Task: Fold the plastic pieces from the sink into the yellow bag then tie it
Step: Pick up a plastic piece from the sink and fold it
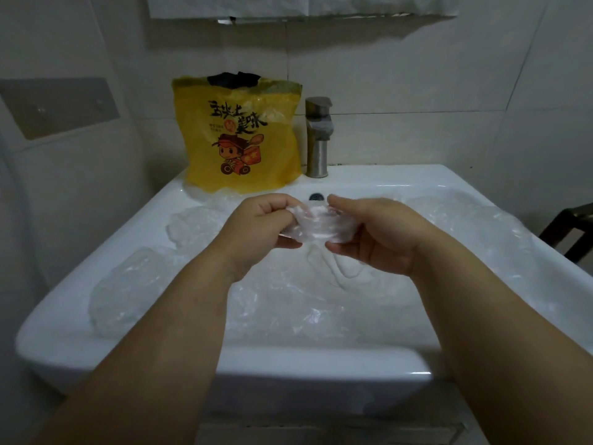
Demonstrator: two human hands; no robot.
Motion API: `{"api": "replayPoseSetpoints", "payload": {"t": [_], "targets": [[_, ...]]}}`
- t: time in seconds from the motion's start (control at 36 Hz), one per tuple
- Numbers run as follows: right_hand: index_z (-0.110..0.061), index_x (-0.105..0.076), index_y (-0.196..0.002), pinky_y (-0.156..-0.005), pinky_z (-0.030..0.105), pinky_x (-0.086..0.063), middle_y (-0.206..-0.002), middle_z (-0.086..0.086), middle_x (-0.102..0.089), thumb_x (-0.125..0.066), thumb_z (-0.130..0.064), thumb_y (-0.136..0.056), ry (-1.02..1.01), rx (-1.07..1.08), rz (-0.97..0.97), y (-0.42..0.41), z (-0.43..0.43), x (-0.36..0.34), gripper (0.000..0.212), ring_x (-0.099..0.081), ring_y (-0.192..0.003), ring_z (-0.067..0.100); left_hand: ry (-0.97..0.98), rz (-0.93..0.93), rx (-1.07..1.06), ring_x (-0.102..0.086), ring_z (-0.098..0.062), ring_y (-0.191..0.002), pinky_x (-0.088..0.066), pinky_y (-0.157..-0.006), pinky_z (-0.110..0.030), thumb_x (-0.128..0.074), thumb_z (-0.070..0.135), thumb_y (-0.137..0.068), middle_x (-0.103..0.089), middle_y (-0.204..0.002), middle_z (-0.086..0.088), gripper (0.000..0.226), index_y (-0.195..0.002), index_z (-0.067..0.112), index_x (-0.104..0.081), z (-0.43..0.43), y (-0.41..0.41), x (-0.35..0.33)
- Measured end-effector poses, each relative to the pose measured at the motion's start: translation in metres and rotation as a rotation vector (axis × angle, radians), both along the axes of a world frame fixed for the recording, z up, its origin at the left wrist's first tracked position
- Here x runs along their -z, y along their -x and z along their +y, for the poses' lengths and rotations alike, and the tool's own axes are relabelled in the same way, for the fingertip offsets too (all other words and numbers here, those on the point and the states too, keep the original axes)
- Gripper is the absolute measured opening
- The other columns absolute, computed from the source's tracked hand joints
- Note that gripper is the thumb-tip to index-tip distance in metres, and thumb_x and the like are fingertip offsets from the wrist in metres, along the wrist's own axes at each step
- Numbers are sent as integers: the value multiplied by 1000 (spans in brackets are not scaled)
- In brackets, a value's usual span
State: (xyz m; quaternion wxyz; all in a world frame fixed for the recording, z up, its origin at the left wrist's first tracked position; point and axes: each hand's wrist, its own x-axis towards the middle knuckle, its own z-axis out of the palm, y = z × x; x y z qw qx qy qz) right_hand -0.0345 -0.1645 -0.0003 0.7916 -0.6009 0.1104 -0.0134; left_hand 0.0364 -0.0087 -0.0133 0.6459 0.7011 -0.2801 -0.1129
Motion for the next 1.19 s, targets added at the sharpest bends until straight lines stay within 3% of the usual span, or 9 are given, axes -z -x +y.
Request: {"api": "replayPoseSetpoints", "payload": {"t": [0.19,0.31,0.39,0.47,0.69,0.86,0.97,1.06,1.19], "targets": [[-3,-66,-102,-71,24,-59,-103,3,-65,-61,13,-82,175,37,-94,1,0,1,26,-67,-93,23,-7,131,-143,-64,-23,-79,-55,-62,-31,-51,36,-97,-68,-81,-10,50,-57,15,-73,-1,1,-5],[-6,-66,-103,-75,24,-58,-99,-1,-65,-58,17,-83,252,46,-124,1,1,2,32,-67,-92,20,-122,-63,-147,-65,-11,-69,-57,-64,-22,-77,17,-80,-68,-78,-3,7,-73,17,-74,-1,3,-1],[-9,-66,-104,-78,26,-58,-102,-1,-65,-60,17,-80,292,83,-137,0,0,3,35,-67,-94,19,-170,-141,-134,-57,-23,-67,-57,-79,-40,-80,9,-75,-64,-80,-18,21,-80,28,-74,1,2,2],[-10,-65,-116,-77,23,-57,-114,1,-63,-66,13,-79,402,110,-135,-1,0,6,43,-66,-94,16,-164,-162,-140,-62,-41,-92,-56,-87,-47,-80,6,-75,-67,-104,-24,29,-84,33,-74,2,3,0],[-15,-53,-135,-66,4,-47,-126,1,-60,-71,-1,-82,762,164,-204,-3,-2,13,58,-60,-90,6,-101,-223,-179,-65,-4,-87,-51,-74,-9,-77,1,-76,-61,-121,12,33,-99,24,-71,0,-1,4],[-12,-49,-138,-57,1,-45,-108,-2,-59,-62,-4,-90,909,185,-249,-4,-1,16,50,-61,-75,4,-146,-410,-234,-60,-5,-97,-46,-80,-5,-77,5,-78,-59,-120,10,35,-112,15,-71,1,-7,7],[-12,-54,-134,-65,9,-49,-115,-3,-61,-57,-14,-95,1032,179,-272,-5,-2,17,39,-59,-77,5,-240,-572,-277,-55,6,-85,-39,-72,1,-73,14,-84,-61,-105,10,24,-107,15,-74,2,-9,10],[-13,-62,-123,-65,12,-45,-92,-3,-64,-54,-23,-97,1120,183,-268,-5,-3,17,29,-56,-73,6,-276,-596,-275,-53,8,-82,-39,-69,-1,-69,17,-87,-61,-96,12,14,-101,17,-73,3,-10,12],[-19,-59,-91,-58,7,-34,-95,-3,-49,-53,-34,-96,1174,205,-276,-5,-6,14,17,-48,-74,4,-265,-465,-232,-53,-10,-102,-43,-83,-21,-61,22,-93,-59,-103,11,6,-91,26,-65,3,-9,9]]}}
